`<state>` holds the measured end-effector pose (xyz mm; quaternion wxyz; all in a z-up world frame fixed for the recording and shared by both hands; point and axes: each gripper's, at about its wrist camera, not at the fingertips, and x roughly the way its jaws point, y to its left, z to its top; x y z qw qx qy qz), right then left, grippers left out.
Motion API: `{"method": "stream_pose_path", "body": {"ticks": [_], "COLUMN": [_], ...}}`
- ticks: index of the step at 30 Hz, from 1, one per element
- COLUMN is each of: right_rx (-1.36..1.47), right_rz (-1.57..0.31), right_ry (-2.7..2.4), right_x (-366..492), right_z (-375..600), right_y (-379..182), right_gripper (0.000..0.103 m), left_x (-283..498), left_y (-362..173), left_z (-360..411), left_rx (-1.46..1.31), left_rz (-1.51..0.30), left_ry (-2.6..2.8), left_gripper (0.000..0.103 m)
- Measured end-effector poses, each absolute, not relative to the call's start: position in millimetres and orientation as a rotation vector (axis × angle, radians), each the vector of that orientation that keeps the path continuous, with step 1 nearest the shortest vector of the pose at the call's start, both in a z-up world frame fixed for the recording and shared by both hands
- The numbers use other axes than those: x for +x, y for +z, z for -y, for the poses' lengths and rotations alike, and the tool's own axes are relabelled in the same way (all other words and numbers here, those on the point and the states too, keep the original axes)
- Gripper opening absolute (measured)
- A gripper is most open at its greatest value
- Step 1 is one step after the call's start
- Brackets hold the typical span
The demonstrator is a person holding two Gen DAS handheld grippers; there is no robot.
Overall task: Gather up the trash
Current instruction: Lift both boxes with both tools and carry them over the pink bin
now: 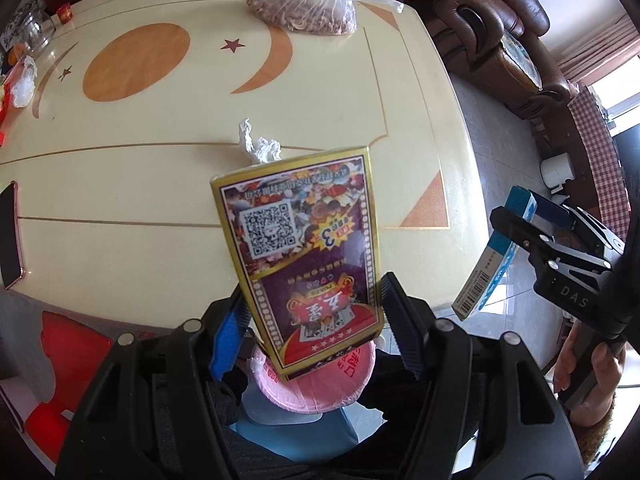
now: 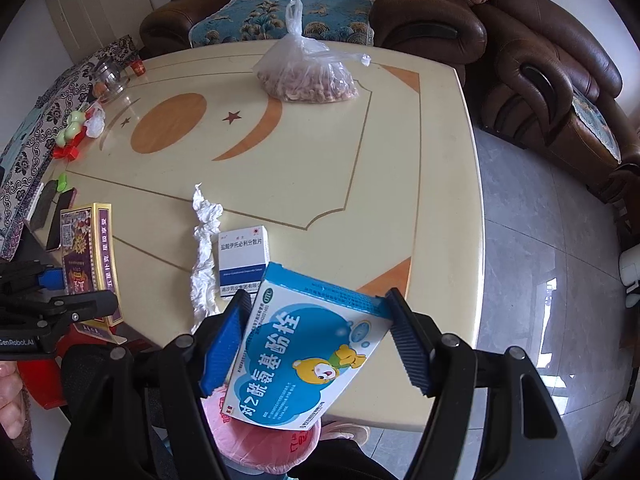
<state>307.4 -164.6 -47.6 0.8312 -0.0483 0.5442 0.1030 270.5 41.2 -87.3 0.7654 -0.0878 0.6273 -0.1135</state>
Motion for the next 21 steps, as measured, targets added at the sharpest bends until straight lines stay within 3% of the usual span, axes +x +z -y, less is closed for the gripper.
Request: {"method": "stream_pose_path", "body": {"ticks": [21], "right_rx": [-0.214], "right_rz": [-1.120], "right_ry": [0.298], "right_x": [180], "right_z": [115], "right_y": [-39], "right_gripper": [0.067], "left_x": [165], "left_y": [-93], "left_z": [-42], "left_rx": [-0.065], "left_rz": [-1.353], "left_ry": [-0.313], "left_gripper": [0.063]}}
